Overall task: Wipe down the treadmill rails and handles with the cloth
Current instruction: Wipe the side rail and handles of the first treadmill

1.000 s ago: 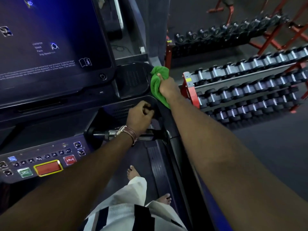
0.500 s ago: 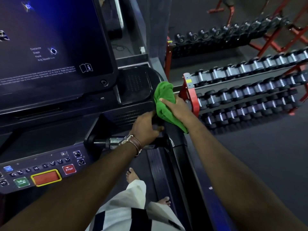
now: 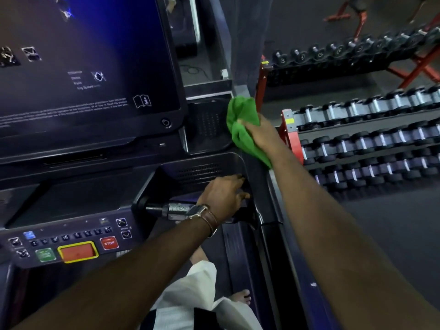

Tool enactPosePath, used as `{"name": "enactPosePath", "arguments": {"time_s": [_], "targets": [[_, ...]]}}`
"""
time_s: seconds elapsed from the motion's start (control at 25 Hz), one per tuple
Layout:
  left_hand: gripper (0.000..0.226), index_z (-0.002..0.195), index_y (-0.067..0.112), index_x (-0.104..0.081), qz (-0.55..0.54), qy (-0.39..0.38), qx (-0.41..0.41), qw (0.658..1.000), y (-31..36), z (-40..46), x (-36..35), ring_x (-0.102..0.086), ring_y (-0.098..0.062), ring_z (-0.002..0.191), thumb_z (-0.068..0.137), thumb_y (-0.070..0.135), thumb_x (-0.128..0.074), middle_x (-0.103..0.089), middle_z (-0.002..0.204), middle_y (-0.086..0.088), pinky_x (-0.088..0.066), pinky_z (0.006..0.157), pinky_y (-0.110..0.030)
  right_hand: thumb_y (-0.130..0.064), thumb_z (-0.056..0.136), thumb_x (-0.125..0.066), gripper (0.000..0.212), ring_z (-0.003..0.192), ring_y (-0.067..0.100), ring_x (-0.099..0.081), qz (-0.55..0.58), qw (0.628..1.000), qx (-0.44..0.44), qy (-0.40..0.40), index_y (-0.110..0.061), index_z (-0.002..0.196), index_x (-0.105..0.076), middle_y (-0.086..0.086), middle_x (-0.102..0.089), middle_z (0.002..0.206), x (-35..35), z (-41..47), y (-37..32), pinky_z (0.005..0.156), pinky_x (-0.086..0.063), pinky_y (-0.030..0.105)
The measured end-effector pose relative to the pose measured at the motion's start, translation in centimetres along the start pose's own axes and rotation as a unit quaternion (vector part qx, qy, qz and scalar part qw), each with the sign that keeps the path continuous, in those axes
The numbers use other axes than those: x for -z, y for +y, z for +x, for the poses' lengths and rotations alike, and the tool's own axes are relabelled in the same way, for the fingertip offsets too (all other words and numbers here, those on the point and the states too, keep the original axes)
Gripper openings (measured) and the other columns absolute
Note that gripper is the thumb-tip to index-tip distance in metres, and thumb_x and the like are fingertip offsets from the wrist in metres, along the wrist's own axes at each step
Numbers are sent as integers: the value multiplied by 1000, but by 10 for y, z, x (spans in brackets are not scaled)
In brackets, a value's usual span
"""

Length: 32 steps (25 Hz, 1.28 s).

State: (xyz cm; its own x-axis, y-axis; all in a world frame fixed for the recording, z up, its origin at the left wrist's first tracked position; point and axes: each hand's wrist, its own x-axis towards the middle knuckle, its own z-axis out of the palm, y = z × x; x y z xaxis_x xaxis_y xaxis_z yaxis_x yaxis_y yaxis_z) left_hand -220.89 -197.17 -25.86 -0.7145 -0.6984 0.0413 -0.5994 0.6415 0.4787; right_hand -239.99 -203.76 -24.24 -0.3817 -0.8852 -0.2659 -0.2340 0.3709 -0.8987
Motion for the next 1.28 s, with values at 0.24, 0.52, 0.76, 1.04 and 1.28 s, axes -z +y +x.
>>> {"name": "enactPosePath", "arguments": {"time_s": [0.24,0.52,0.76,1.04,1.28], "targets": [[21,74,17,-70,28,3,40,999,-1,-1,1,-66,-24,75,84,35,-63,-71,76,0,-48,61,-29,-69,89,-45,81,146,34,-23,-399,901,170,0,-21,153,-30,-2,-27,161,-18,-19,3,116,-29,51],[38,45,11,-53,-82,127,0,988,8,-13,10,-50,-16,40,72,38,-55,-54,42,-1,-39,46,-21,-58,93,-47,78,150,34,-18,-407,898,165,-3,-13,153,-30,5,-24,162,-18,-47,10,119,-22,53],[38,44,7,-42,-254,250,110,928,-6,-19,26,-33,-11,44,73,26,-57,-36,42,-5,-33,45,-28,-54,85,-60,73,152,19,-13,-446,869,211,-44,-28,150,-37,-14,-25,161,4,-107,30,120,-12,57],[34,72,11,-64,88,28,122,988,-57,-34,63,-62,-39,78,89,38,-52,-68,81,-16,-49,66,-40,-58,80,-42,55,141,16,-36,-570,777,261,-56,-20,106,-72,-6,-66,122,-21,-144,27,118,-17,54],[39,92,10,-68,206,-68,154,964,-68,-48,74,-61,-41,91,93,40,-44,-64,99,-20,-45,70,-37,-29,92,-54,43,68,33,-62,-508,814,267,92,-9,56,-66,11,-63,59,-62,-162,22,98,-43,47]]}}
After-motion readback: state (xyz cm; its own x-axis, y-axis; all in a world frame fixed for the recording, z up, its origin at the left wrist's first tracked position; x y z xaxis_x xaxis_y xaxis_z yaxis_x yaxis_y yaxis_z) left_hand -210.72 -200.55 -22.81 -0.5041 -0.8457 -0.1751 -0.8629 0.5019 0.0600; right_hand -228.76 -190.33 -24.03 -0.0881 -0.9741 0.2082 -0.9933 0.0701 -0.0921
